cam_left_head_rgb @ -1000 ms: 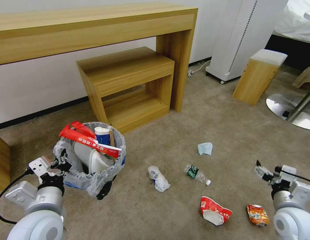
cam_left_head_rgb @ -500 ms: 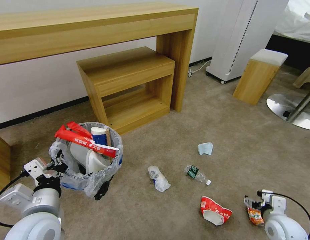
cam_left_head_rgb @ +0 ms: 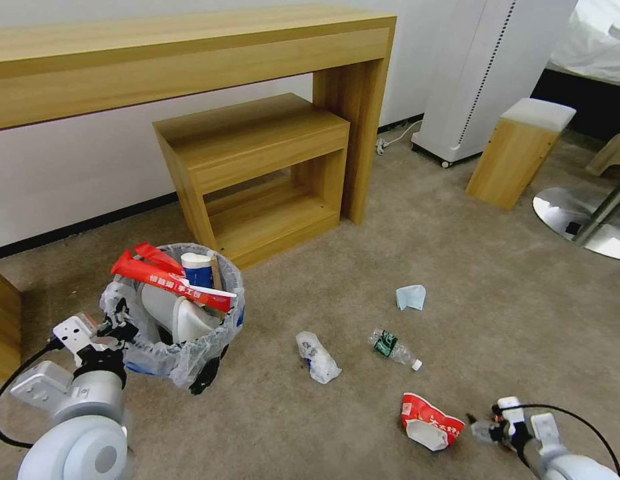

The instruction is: Pick up the trash bin and place the garbage on the floor into it.

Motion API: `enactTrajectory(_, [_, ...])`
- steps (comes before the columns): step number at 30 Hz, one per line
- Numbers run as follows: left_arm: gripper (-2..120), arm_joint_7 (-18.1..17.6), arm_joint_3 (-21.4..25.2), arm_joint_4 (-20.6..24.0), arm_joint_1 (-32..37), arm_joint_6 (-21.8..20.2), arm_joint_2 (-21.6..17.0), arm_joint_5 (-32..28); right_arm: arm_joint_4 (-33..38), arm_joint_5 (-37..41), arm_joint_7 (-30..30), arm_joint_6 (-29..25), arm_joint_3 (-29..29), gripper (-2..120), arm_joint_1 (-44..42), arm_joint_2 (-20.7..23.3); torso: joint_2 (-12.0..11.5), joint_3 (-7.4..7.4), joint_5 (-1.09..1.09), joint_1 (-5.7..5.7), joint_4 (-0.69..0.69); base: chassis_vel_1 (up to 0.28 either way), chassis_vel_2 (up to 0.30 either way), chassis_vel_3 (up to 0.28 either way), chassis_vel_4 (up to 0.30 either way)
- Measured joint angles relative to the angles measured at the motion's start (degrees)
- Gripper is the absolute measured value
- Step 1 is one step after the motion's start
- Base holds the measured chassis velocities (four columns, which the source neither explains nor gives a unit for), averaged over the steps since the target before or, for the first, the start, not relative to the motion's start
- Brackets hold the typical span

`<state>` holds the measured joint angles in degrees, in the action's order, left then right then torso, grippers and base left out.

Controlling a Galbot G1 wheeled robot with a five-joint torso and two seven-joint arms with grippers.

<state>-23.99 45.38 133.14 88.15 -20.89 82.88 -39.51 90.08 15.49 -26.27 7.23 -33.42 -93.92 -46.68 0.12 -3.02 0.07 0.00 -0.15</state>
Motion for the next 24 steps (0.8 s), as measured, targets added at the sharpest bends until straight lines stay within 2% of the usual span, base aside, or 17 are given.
enactTrajectory(1, [3,-0.04,0.01,-0.21,-0.19,-0.02,0.0,0.03,-0.86,-4.07,-8.67,-1.64,-1.53,100,0.59,1.28,0.0,0.0,0.0,0.0,0.01,0.0,0.0,0.0,0.0])
enactTrajectory(2, [3,-0.04,0.01,-0.21,-0.19,-0.02,0.0,0.03,-0.86,-4.07,-8.67,-1.64,-1.53,100,0.59,1.28,0.0,0.0,0.0,0.0,0.01,0.0,0.0,0.0,0.0])
enactTrajectory(3, [3,-0.07,0.02,-0.34,-0.28,-0.02,0.01,0.09,-0.99,-6.33,-13.61,-1.91,-2.71,100,0.64,2.52,0.0,0.0,-0.02,0.0,0.03,0.0,0.0,0.0,0.0])
enactTrajectory(5, [3,-0.1,0.09,-0.59,-0.37,-0.03,0.12,0.13,-0.95,-9.08,-18.75,-1.87,-4.6,100,0.36,4.86,0.0,0.0,-0.04,0.0,0.01,0.0,0.0,0.0,0.0])
enactTrajectory(6, [3,-0.1,0.09,-0.59,-0.37,-0.03,0.12,0.13,-0.95,-9.08,-18.75,-1.87,-4.6,100,0.36,4.86,0.0,0.0,-0.04,0.0,0.01,0.0,0.0,0.0,0.0])
enactTrajectory(9, [3,-0.1,0.08,-0.97,-0.47,-0.02,0.35,0.36,-2.75,-13.55,-25.09,-2.51,-6.58,100,2.53,7.04,0.0,0.0,-0.04,0.0,0.02,0.0,0.0,0.0,0.0])
enactTrajectory(10, [3,-0.1,0.08,-0.97,-0.47,-0.02,0.35,0.36,-2.75,-13.55,-25.09,-2.51,-6.58,100,2.53,7.04,0.0,0.0,-0.04,0.0,0.02,0.0,0.0,0.0,0.0])
enactTrajectory(13, [3,-0.15,0.19,-0.96,-0.66,-0.02,0.37,0.52,-7.41,-24.86,-35.05,-8.11,-7.86,100,7.55,7.42,0.0,0.0,-0.02,0.0,0.02,0.0,0.0,0.0,0.0])
enactTrajectory(14, [3,-0.15,0.19,-0.96,-0.66,-0.02,0.37,0.52,-7.41,-24.86,-35.05,-8.11,-7.86,100,7.55,7.42,0.0,0.0,-0.02,0.0,0.02,0.0,0.0,0.0,0.0])
enactTrajectory(17, [3,-0.23,0.28,-0.84,-0.72,-0.02,0.58,0.66,-12.38,-32.97,-39.66,-13.03,-8.05,100,12.22,6.97,0.0,0.0,-0.03,0.0,0.02,0.0,0.0,0.0,0.0])
enactTrajectory(24, [3,-0.3,0.13,-0.69,-0.47,0.16,1.16,1.41,-15.5,-39.84,-41.27,-17.25,-7.12,100,15.23,4.38,0.0,0.0,-0.04,0.0,0.0,0.0,0.0,0.0,0.0])
